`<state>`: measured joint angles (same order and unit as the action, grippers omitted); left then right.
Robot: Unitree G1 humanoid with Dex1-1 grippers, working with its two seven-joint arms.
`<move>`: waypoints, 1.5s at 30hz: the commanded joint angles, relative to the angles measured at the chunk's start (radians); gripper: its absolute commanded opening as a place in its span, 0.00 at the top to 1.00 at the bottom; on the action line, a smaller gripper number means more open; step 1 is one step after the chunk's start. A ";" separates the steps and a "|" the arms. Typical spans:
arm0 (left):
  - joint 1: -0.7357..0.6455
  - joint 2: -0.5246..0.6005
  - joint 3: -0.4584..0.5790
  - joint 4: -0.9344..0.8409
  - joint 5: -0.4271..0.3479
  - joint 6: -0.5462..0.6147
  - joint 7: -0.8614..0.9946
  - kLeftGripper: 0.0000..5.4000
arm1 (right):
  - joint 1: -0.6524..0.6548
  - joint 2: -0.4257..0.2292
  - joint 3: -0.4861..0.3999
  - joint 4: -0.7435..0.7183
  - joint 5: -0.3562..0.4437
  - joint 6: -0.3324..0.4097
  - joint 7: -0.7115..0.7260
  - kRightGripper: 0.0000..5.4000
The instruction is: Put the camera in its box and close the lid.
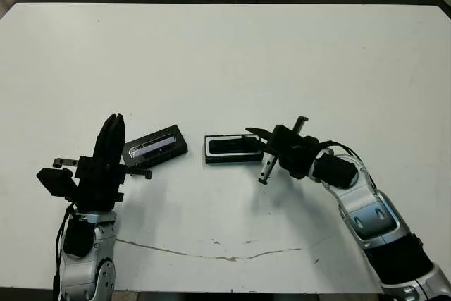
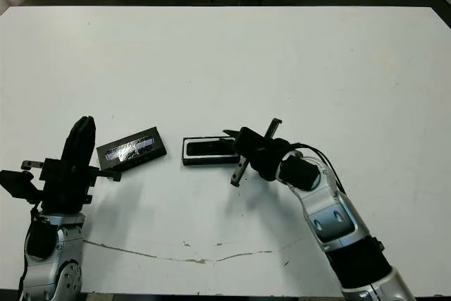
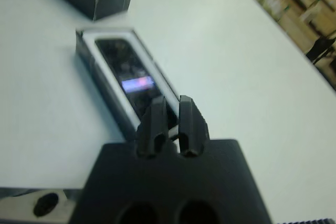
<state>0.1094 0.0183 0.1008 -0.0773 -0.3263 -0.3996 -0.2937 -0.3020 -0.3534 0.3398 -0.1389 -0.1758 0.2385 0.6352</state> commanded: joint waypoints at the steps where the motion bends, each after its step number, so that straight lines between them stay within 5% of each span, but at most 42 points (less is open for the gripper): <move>1: 0.016 0.004 0.002 0.001 0.006 0.019 0.006 1.00 | 0.041 -0.047 0.008 -0.039 -0.022 0.082 0.021 1.00; 13: 0.015 0.003 -0.001 -0.011 -0.005 0.038 0.004 1.00 | 0.113 -0.080 -0.093 -0.010 0.047 0.003 -0.013 1.00; 22: 0.008 0.007 0.003 -0.008 0.013 0.024 0.008 1.00 | 0.199 0.088 -0.329 -0.093 0.342 -0.142 -0.139 1.00; 26: 0.005 0.014 0.007 -0.013 0.030 0.021 0.014 1.00 | 0.211 0.088 -0.406 -0.151 0.449 -0.149 -0.135 1.00; 32: -0.015 0.073 0.037 -0.047 0.065 0.043 0.018 1.00 | 0.256 0.059 -0.544 -0.303 0.697 0.107 -0.210 1.00; 38: -0.057 0.186 0.078 -0.100 0.084 0.116 -0.004 1.00 | 0.267 0.044 -0.662 -0.271 0.883 0.164 -0.196 1.00; 45: -0.128 0.301 0.115 -0.099 0.090 0.234 -0.016 1.00 | 0.330 0.002 -0.629 -0.251 0.784 0.229 -0.282 1.00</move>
<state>-0.0133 0.2896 0.2065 -0.1818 -0.2417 -0.2041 -0.3001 -0.0006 -0.3384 -0.2988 -0.3977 0.6379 0.4377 0.3801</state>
